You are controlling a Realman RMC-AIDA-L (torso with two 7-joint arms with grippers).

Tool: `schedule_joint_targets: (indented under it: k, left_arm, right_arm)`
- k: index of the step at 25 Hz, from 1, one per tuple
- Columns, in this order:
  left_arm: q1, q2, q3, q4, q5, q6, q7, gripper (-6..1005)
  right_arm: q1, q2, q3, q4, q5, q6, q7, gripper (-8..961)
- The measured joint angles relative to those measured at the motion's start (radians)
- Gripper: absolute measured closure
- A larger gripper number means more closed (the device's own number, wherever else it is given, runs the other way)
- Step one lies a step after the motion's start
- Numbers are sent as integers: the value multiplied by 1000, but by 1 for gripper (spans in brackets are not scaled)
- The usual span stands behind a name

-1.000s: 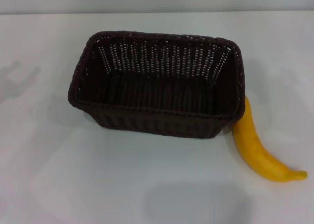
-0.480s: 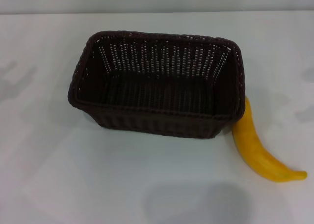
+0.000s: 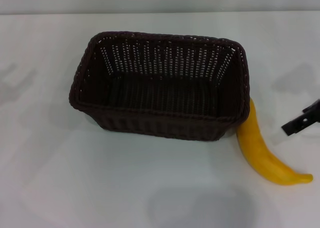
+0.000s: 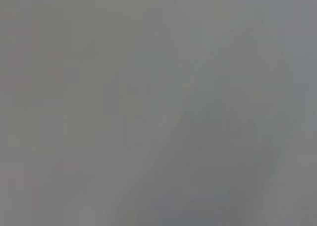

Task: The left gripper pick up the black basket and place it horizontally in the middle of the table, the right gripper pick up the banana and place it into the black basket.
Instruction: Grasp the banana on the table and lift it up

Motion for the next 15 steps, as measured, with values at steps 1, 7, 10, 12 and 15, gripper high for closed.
schedule_joint_targets:
  k: [1, 7, 10, 12, 15]
  left_arm:
    - [1, 0, 0, 0, 0, 0, 2, 244]
    - [19, 4, -3, 0, 0, 0, 5, 244]
    - [23, 4, -11, -3, 1, 0, 10, 244]
    - [24, 2, -12, -16, 1, 0, 26, 245]
    - [24, 2, -12, -33, 1, 0, 41, 245]
  right_arm:
    - [-1, 0, -20, -1, 9, -9, 20, 112]
    - [-12, 1, -118, -7, 52, -44, 124, 111]
    - [-16, 3, -210, -21, 83, -90, 174, 112]
    - [-18, 3, -236, -23, 87, -107, 190, 112]
    - [-19, 4, -298, -24, 90, -145, 229, 111]
